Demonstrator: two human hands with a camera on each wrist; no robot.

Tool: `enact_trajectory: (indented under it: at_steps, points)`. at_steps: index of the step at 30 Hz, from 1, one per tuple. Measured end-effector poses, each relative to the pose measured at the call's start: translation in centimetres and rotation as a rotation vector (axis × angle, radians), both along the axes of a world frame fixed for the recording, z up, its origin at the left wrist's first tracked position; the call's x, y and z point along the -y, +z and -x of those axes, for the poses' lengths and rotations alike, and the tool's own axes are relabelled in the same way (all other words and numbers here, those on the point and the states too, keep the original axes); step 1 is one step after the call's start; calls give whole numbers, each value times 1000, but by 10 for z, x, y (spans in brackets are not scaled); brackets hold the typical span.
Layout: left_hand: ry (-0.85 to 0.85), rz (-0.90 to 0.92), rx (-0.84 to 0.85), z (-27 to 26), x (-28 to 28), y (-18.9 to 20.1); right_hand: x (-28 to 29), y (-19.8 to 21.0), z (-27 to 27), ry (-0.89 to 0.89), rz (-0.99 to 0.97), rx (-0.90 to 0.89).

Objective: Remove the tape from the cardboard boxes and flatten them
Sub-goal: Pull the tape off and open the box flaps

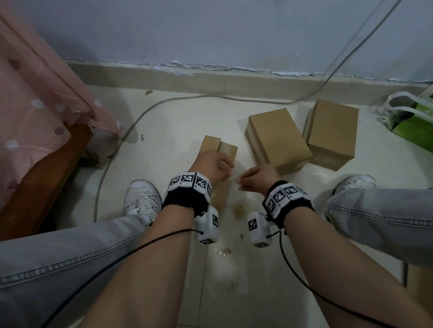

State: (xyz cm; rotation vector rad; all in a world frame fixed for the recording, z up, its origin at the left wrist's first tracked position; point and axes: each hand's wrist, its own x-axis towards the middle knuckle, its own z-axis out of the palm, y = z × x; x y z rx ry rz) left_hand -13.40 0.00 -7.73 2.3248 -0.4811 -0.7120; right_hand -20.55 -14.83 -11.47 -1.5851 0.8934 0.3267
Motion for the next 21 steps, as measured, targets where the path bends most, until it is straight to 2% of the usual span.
enact_trajectory:
  at_steps: [3, 6, 9, 14, 21]
  points:
    - [109, 42, -18, -5, -2, -2, 4, -25, 10, -10, 174, -92]
    - [187, 121, -49, -10, -6, 0, 12, -55, 25, 114, 435, -218]
    - [208, 113, 12, -16, -9, -3, 10, -76, 36, 138, 453, -226]
    - [220, 105, 4, -17, -14, -11, -3, -92, 45, 265, 441, -237]
    - [260, 115, -14, -16, -16, -17, 2, -93, 31, 384, 550, -179]
